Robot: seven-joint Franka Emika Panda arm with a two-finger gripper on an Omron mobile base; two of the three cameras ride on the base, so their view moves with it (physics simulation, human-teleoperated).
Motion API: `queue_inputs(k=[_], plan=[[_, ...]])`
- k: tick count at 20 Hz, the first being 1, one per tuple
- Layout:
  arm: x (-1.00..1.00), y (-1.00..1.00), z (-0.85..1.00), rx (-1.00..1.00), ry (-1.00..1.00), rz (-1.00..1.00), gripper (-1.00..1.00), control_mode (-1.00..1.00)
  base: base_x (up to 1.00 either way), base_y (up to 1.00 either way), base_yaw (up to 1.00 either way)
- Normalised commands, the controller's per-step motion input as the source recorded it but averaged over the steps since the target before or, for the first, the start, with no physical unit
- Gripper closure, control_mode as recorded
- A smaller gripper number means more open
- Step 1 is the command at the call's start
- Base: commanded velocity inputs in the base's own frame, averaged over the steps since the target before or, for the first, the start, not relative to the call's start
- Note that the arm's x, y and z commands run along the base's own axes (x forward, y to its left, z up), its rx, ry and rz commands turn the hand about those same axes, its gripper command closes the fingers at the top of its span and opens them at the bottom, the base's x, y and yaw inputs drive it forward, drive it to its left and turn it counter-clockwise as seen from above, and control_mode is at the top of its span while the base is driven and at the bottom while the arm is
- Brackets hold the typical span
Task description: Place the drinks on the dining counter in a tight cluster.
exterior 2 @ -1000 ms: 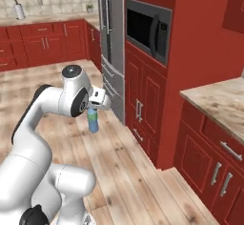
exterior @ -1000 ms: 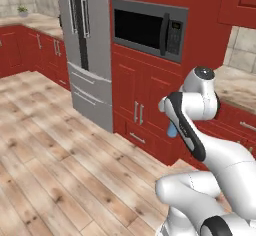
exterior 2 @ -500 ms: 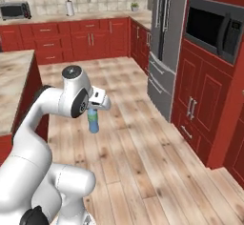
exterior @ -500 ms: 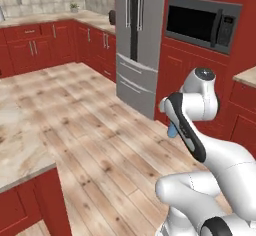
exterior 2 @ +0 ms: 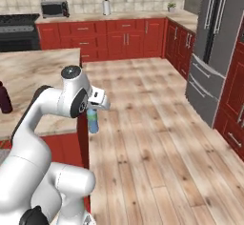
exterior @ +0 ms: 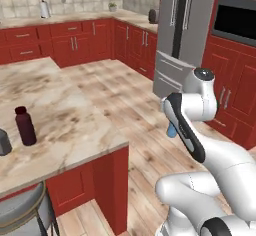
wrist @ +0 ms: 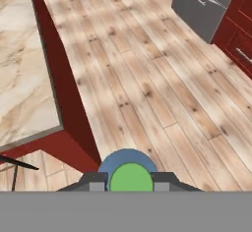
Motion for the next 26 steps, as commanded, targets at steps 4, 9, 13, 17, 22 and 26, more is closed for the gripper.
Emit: queue_inputs(k=[4,9,13,17,22,26], plan=[[0.00,0.00,0.00,0.00,0.00,0.00,1.00,1.00,0.08,1.00,0.23],[0.00,0.00,0.00,0.00,0.00,0.00,1.00,1.00,0.00,0.79,0.17],[0.00,0.00,0.00,0.00,0.00,0.00,1.00,1.00,0.00,0.45,0.12],[0.00,0.00,0.00,0.00,0.00,0.00,1.00,1.00,0.00,0.21,0.05],[0.03,0.09,0.00,0.00,0.00,0.00,1.00,-1.00,0.01,0.21,0.01],[0.56,0.44,0.00,-0.01,0.06,0.00,1.00,-1.00,0.00,0.00,0.00]])
